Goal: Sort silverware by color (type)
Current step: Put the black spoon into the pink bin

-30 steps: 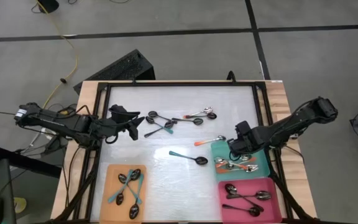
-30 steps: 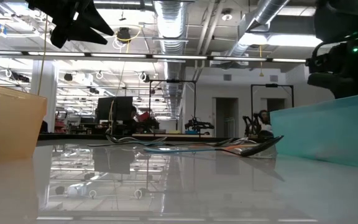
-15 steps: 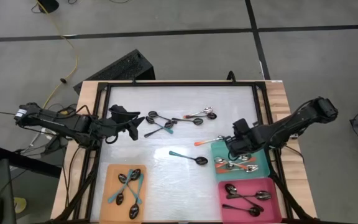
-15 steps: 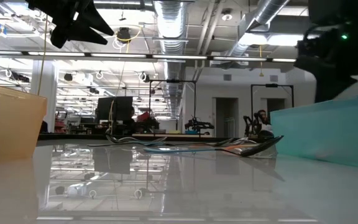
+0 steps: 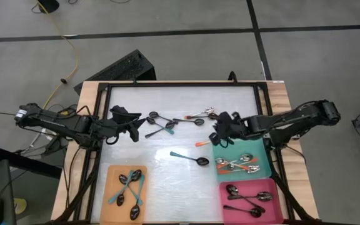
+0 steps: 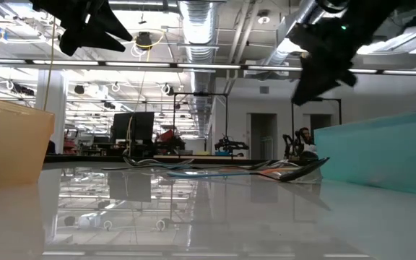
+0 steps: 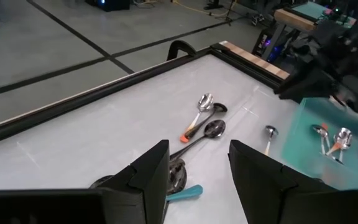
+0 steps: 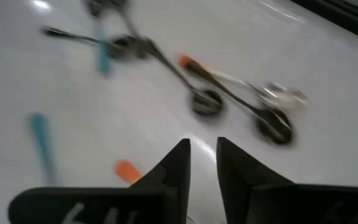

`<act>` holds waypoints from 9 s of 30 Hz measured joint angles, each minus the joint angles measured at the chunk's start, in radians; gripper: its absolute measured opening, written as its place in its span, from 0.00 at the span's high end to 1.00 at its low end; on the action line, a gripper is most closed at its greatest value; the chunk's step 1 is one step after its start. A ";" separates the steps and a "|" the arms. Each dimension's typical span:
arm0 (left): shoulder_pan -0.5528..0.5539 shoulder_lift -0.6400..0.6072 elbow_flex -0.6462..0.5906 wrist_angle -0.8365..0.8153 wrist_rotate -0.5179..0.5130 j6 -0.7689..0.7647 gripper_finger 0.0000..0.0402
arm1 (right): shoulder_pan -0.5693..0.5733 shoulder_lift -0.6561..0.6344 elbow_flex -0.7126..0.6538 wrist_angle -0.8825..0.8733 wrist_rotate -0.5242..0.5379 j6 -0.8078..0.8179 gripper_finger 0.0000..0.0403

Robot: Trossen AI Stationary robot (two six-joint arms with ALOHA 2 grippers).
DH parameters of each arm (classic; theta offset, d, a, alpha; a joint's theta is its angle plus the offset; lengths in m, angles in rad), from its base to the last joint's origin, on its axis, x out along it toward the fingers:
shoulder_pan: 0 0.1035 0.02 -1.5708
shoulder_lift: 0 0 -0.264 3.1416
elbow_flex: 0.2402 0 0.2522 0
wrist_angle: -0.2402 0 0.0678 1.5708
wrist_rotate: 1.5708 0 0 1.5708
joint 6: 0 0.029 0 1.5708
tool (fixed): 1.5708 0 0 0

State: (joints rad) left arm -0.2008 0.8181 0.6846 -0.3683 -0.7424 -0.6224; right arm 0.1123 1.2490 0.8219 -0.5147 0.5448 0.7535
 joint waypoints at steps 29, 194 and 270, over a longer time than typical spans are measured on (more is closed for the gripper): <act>0.000 0.000 0.000 -0.001 -0.049 0.033 0.62 | -0.122 0.000 0.000 0.516 -0.100 -0.372 0.74; 0.000 0.129 0.000 0.014 -0.065 -0.108 0.62 | -0.273 0.747 0.223 0.628 -0.371 -0.467 0.98; 0.000 0.129 0.000 0.023 -0.076 -0.081 0.62 | -0.181 0.605 0.214 0.312 -0.300 -0.358 0.98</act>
State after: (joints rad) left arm -0.2005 0.9471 0.6846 -0.3457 -0.8181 -0.7036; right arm -0.0691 1.8543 1.0363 -0.2027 0.2449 0.3958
